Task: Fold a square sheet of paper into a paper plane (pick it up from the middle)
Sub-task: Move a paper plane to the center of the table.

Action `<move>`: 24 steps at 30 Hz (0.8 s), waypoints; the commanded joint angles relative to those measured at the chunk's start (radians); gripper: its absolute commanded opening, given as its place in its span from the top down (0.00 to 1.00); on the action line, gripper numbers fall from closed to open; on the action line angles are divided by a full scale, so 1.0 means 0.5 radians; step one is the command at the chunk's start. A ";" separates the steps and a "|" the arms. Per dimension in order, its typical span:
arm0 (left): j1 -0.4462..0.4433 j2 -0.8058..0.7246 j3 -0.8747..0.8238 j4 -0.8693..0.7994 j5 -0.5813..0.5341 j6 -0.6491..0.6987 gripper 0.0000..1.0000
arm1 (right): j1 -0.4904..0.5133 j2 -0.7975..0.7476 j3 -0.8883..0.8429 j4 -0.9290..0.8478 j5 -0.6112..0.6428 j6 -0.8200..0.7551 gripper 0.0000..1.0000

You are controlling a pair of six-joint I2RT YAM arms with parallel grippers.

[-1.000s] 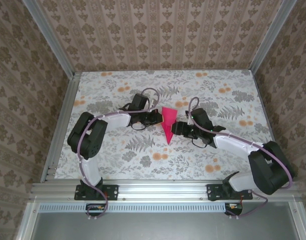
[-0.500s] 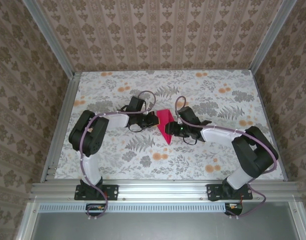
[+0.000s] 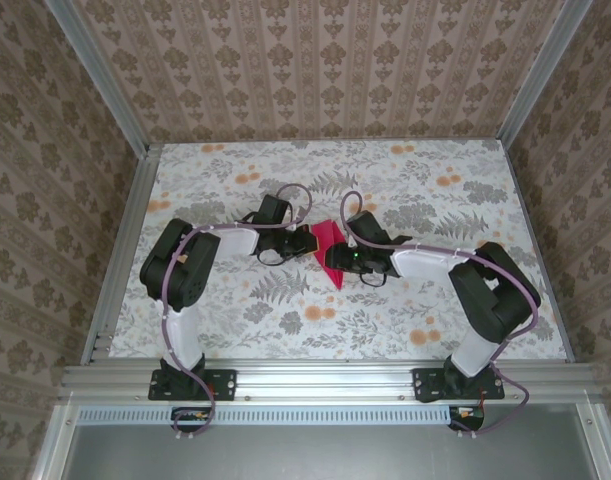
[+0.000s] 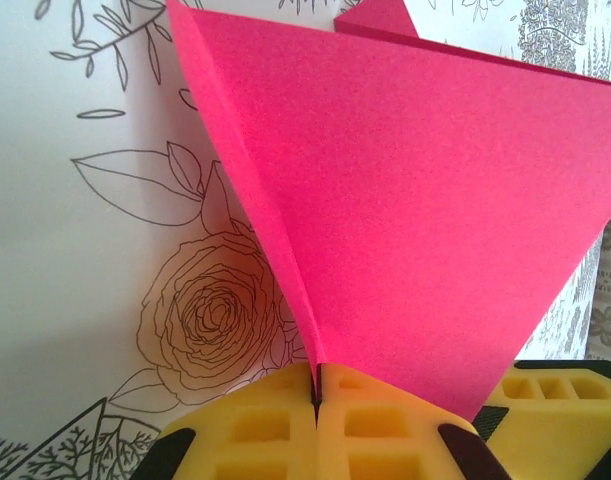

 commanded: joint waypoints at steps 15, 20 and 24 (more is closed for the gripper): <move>0.024 0.025 -0.027 -0.006 0.027 0.020 0.99 | 0.089 0.164 0.214 -0.304 0.239 -0.119 0.56; 0.040 -0.031 -0.032 -0.078 -0.005 0.049 0.90 | 0.123 0.176 0.280 -0.394 0.366 -0.150 0.70; 0.070 -0.091 -0.058 -0.112 -0.013 0.060 0.80 | 0.166 0.206 0.343 -0.490 0.473 -0.186 0.74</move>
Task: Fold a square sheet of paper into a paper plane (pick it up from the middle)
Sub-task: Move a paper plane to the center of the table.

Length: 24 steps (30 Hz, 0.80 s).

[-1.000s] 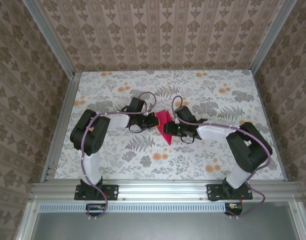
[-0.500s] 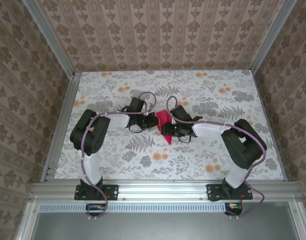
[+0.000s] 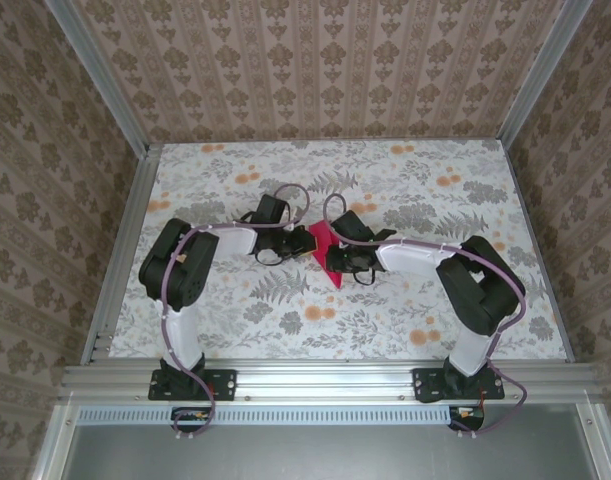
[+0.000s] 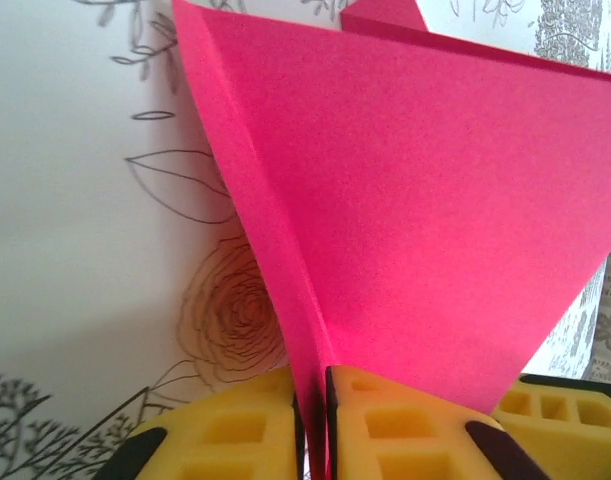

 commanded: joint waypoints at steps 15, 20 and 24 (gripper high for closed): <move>0.336 -0.537 -0.230 -0.386 -0.255 0.087 0.52 | 0.184 0.215 0.272 -0.328 0.443 -0.086 0.66; 0.396 -0.720 -0.274 -0.571 -0.480 0.130 0.47 | 0.222 0.267 0.318 -0.369 0.522 -0.072 0.68; 0.435 -0.804 -0.306 -0.646 -0.563 0.132 0.41 | 0.252 0.271 0.343 -0.391 0.573 -0.036 0.72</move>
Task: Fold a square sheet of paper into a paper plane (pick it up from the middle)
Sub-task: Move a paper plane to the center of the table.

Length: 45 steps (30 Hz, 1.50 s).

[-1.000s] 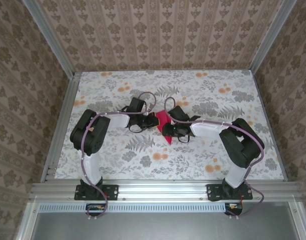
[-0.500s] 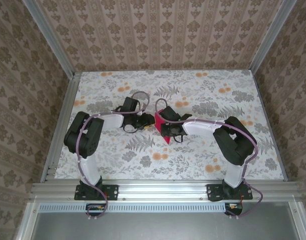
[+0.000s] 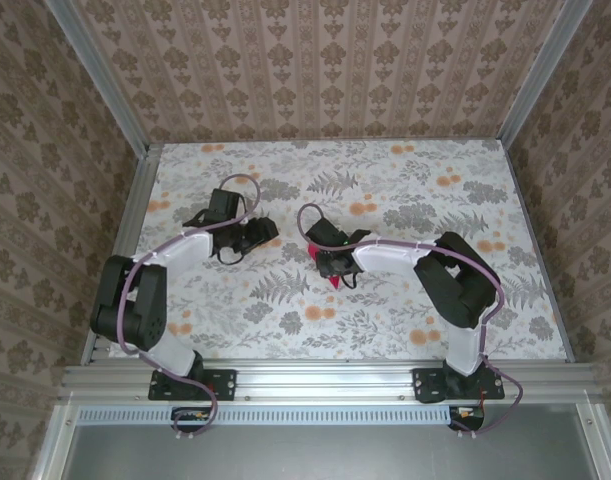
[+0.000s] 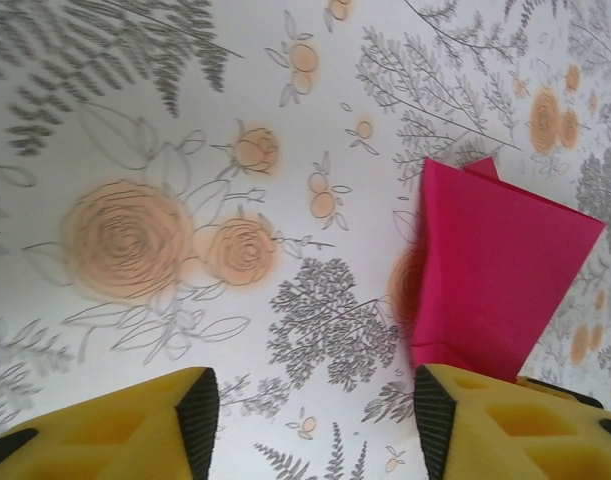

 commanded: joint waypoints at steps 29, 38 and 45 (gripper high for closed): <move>0.279 -0.481 -0.246 -0.440 -0.454 0.160 0.00 | -0.137 0.401 0.783 -0.301 0.238 -0.047 0.95; 0.279 -0.429 -0.232 -0.430 -0.423 0.159 0.00 | -0.160 0.573 0.872 -0.324 0.131 -0.038 0.88; 0.281 -0.405 -0.218 -0.426 -0.412 0.153 0.00 | -0.162 0.622 0.886 -0.383 0.127 -0.029 0.83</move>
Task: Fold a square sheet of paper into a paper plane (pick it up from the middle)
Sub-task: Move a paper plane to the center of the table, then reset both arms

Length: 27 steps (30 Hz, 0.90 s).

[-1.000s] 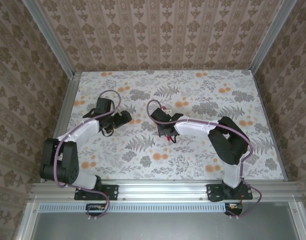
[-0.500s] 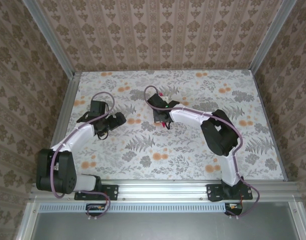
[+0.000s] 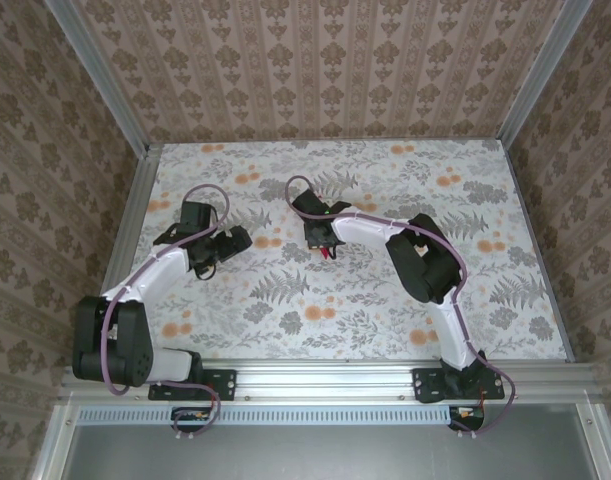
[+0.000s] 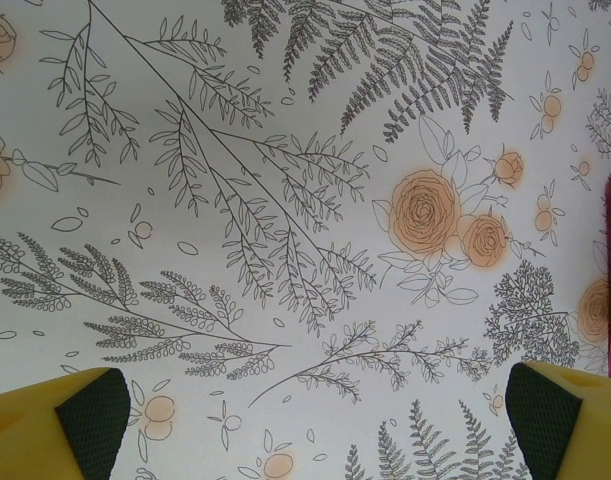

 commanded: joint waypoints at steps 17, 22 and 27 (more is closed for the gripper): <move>0.022 -0.152 0.175 -0.205 -0.253 0.102 0.00 | 0.023 -0.718 -0.146 -0.073 0.088 -0.073 0.49; 0.059 -0.242 0.184 -0.152 -0.451 0.250 0.00 | -0.014 -1.112 -0.430 0.104 0.402 -0.176 0.30; 0.170 -0.353 0.062 0.096 -0.595 0.370 0.00 | -0.222 -1.538 -0.879 0.449 0.628 -0.373 0.08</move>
